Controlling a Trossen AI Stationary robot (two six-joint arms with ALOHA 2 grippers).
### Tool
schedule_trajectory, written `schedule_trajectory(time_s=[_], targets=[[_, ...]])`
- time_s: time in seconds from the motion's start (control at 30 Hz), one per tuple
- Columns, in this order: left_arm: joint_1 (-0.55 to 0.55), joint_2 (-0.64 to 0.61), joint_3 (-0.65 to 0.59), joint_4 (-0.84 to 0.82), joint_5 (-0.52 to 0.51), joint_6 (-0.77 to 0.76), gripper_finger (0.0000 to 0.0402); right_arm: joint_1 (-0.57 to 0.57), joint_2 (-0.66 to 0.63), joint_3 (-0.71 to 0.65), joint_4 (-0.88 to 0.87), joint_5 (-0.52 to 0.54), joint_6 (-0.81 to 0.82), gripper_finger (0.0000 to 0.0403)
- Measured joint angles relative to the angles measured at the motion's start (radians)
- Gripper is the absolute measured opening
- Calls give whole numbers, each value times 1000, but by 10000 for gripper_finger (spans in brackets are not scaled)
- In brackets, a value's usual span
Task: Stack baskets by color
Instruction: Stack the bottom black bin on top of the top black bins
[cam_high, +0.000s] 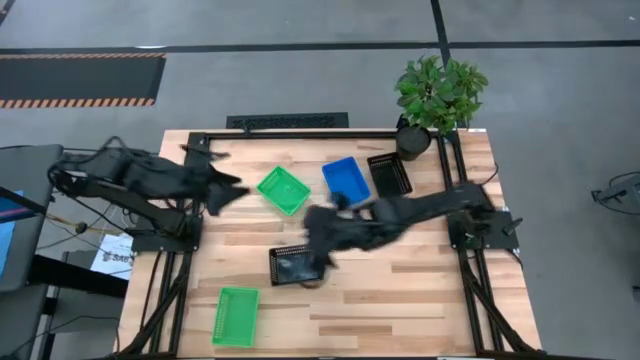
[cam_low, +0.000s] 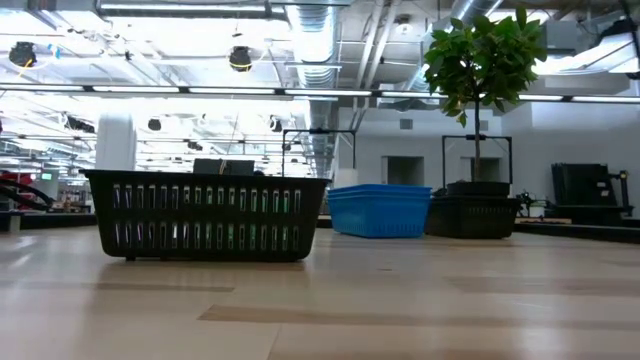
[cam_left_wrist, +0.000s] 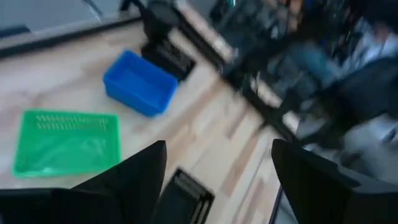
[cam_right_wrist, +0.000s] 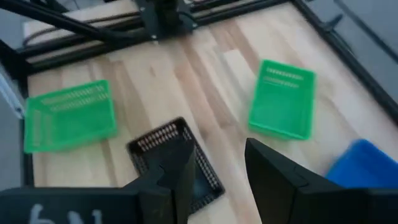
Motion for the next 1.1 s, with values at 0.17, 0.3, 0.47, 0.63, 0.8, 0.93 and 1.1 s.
schedule_trajectory(time_s=[0.17, 0.3, 0.47, 0.63, 0.8, 0.93, 1.1], targets=[[-18, -105, 0, -28, -131, -38, 278, -78, 121, -1, 149, -128, -129, 161], [-24, -149, 0, -61, -186, -52, 278, -111, 220, -3, 185, -195, -190, 161], [-24, -168, -2, -93, -220, -62, 278, -136, 329, -2, 196, -303, -244, 161], [-24, -166, -1, -105, -223, -63, 278, -152, 369, 2, 244, -362, -307, 161], [-24, -154, -2, -112, -238, -63, 278, -173, 361, -3, 251, -400, -376, 161], [-24, -154, -2, -107, -249, -63, 278, -197, 361, -6, 226, -469, -435, 161], [-24, -162, -2, -107, -249, -59, 278, -221, 361, -5, 200, -563, -454, 161]])
